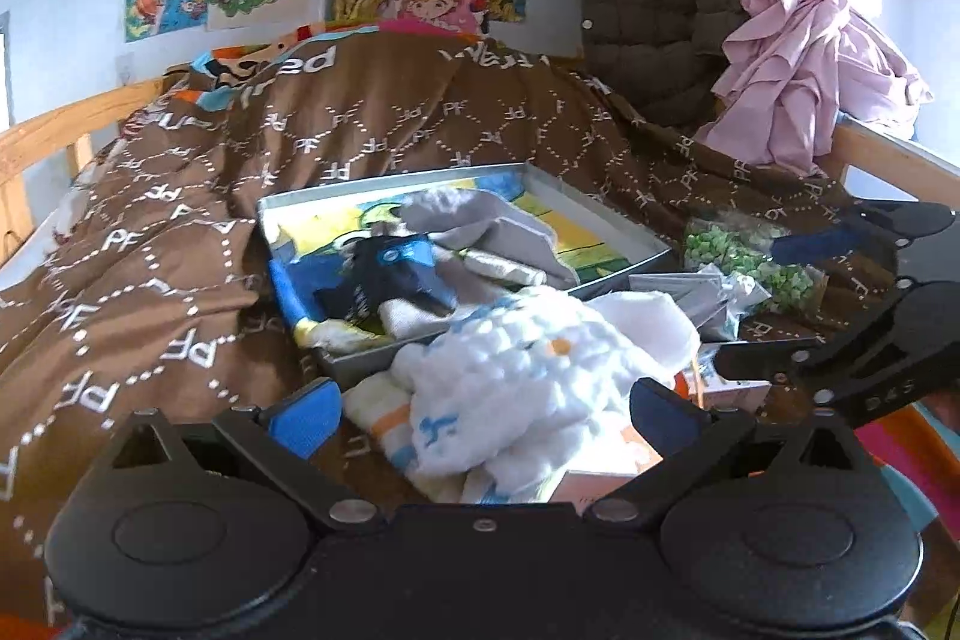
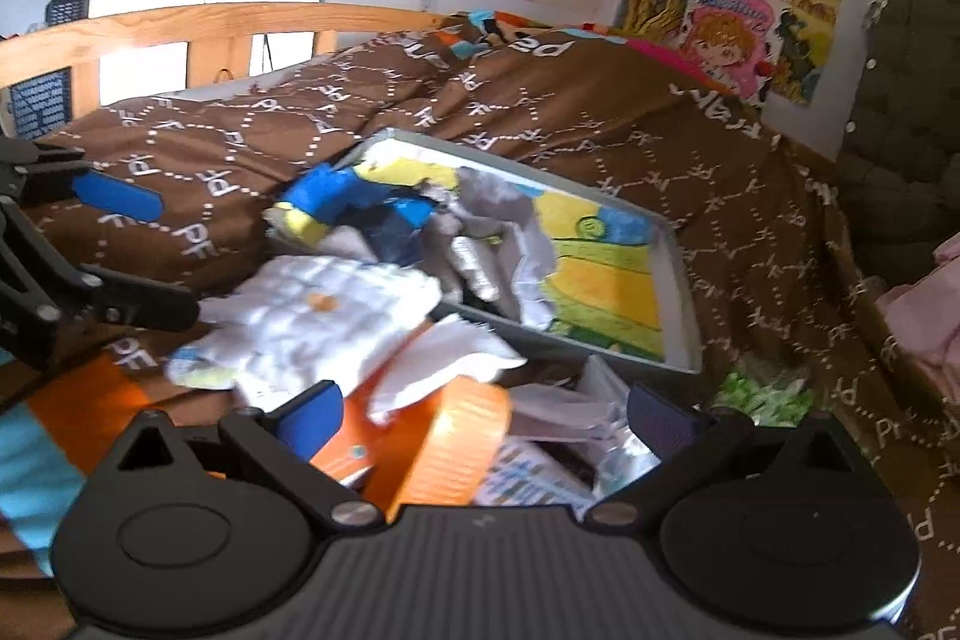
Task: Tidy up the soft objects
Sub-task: 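Lower both grippers onto the white fluffy cloth and close them on it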
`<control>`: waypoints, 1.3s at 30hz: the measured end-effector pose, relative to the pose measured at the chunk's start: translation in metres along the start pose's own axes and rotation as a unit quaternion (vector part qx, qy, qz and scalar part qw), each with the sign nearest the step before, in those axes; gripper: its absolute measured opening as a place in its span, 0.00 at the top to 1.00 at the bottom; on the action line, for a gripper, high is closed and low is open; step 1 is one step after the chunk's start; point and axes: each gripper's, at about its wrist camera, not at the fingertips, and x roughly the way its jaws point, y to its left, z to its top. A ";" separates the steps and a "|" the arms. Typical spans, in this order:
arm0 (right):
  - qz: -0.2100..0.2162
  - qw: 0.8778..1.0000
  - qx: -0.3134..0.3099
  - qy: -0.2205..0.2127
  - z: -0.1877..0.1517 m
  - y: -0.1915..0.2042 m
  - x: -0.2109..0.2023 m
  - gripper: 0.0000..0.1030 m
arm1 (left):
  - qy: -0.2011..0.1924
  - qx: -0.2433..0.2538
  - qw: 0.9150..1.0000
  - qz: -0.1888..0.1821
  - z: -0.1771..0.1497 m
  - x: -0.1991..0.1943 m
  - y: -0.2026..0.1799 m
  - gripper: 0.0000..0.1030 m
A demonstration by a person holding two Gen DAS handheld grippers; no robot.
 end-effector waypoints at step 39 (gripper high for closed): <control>0.053 0.998 -0.045 0.004 -0.005 0.011 0.036 0.48 | 0.105 -0.023 0.991 -0.082 0.020 0.064 0.004 0.36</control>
